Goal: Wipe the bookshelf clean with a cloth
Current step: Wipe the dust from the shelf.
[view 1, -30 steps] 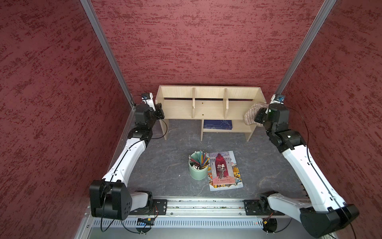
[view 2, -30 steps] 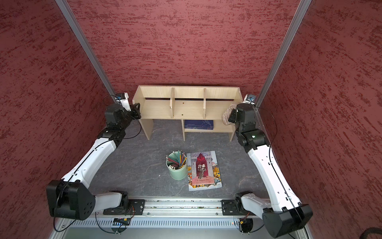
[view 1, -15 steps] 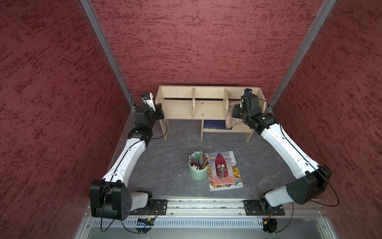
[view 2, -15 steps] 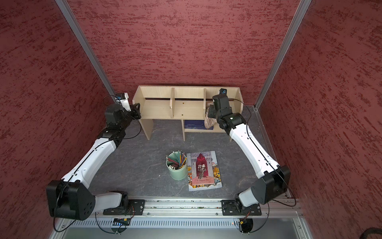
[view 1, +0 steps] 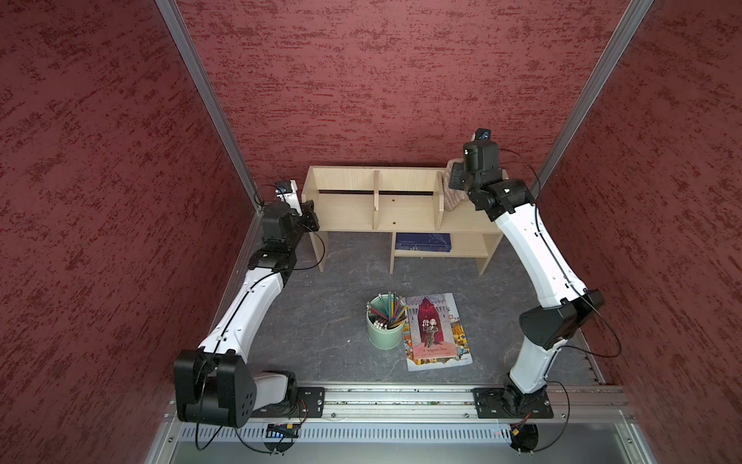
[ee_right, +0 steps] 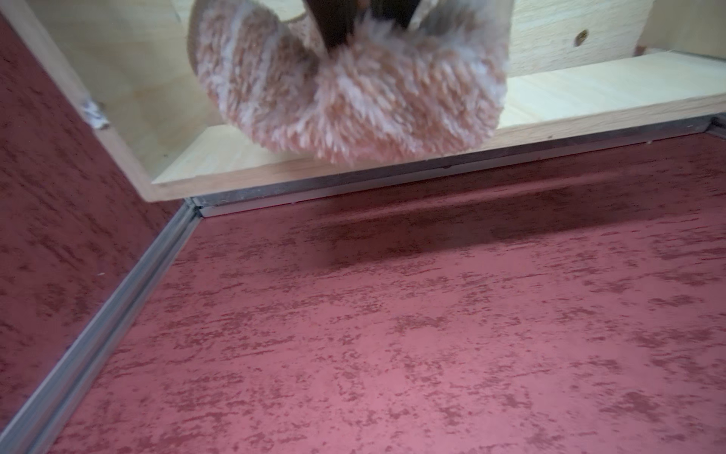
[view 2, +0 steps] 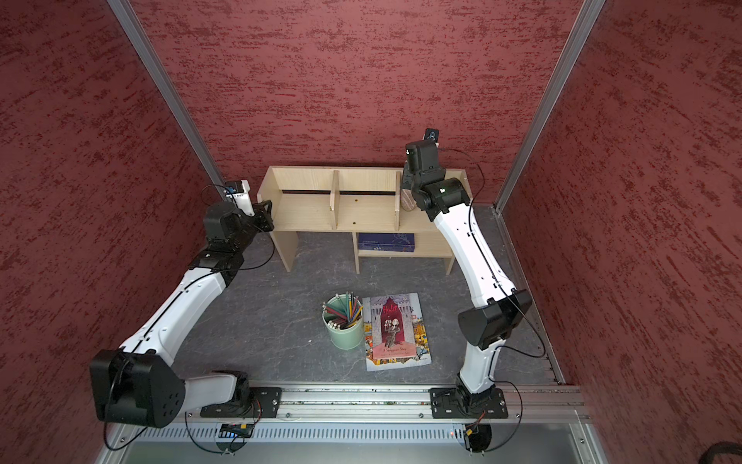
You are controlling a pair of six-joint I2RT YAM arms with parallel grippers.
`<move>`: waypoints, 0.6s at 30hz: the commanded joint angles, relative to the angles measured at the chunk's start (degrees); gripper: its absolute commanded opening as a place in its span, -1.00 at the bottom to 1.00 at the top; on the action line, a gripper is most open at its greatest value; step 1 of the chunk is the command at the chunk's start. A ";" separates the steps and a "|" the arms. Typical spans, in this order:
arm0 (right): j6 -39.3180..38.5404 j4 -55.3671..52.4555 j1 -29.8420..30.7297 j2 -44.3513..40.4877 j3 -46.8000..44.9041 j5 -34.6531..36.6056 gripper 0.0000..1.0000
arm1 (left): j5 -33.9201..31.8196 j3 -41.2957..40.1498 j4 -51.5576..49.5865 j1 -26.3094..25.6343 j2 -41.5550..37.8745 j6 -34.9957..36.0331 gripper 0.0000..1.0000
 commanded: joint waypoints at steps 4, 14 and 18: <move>0.12 -9.07 -8.67 -3.46 1.75 6.34 -1.00 | 8.11 -0.52 -0.66 -1.49 0.01 -4.91 -1.00; 2.76 -13.02 -16.28 -5.51 1.49 -4.27 -1.00 | 8.06 -0.50 -0.75 -1.37 -0.09 -5.13 -1.00; 5.44 -13.67 -16.18 -0.85 6.56 -10.84 -1.00 | 7.72 -0.54 -0.75 -1.48 -0.30 -4.87 -1.00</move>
